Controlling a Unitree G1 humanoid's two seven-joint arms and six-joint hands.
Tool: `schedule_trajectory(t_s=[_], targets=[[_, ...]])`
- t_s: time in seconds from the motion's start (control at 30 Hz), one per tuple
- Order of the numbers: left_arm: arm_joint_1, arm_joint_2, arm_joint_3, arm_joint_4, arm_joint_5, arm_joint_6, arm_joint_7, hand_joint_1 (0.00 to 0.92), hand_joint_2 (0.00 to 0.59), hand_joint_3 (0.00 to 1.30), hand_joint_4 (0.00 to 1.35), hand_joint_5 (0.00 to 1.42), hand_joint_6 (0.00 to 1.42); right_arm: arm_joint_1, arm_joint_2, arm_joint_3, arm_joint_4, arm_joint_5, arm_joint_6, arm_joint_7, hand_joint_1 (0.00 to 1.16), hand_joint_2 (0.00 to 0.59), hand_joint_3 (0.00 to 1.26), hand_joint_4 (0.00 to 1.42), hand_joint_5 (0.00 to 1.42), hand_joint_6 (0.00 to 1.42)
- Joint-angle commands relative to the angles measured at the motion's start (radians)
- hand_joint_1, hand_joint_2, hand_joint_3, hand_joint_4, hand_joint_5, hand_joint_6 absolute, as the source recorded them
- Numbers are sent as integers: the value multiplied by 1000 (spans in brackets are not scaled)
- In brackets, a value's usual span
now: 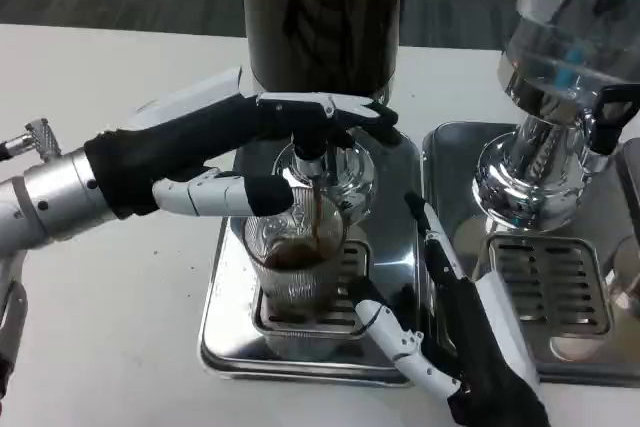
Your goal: Grasp the cup under the faucet to collect the drink, then remove the cup.
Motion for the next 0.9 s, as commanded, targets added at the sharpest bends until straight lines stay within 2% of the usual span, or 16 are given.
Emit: schedule_trajectory(t_s=[0.03,0.37,0.63,0.9], targets=[[24,15,-15,-11,12,1,-19,0,83,287,150,133,256,-27,10,-4,15,10,0,2,347,252,24,12,23,1],[24,15,-20,-21,19,3,-8,0,83,287,150,133,256,-91,20,3,38,8,15,19,343,252,31,12,27,1],[27,20,-17,-15,17,3,0,0,83,287,150,133,256,-110,29,3,60,4,10,12,342,254,35,21,37,11],[28,14,16,-4,4,-7,43,0,83,287,150,133,256,-132,34,0,84,13,6,24,344,258,43,22,39,14]])
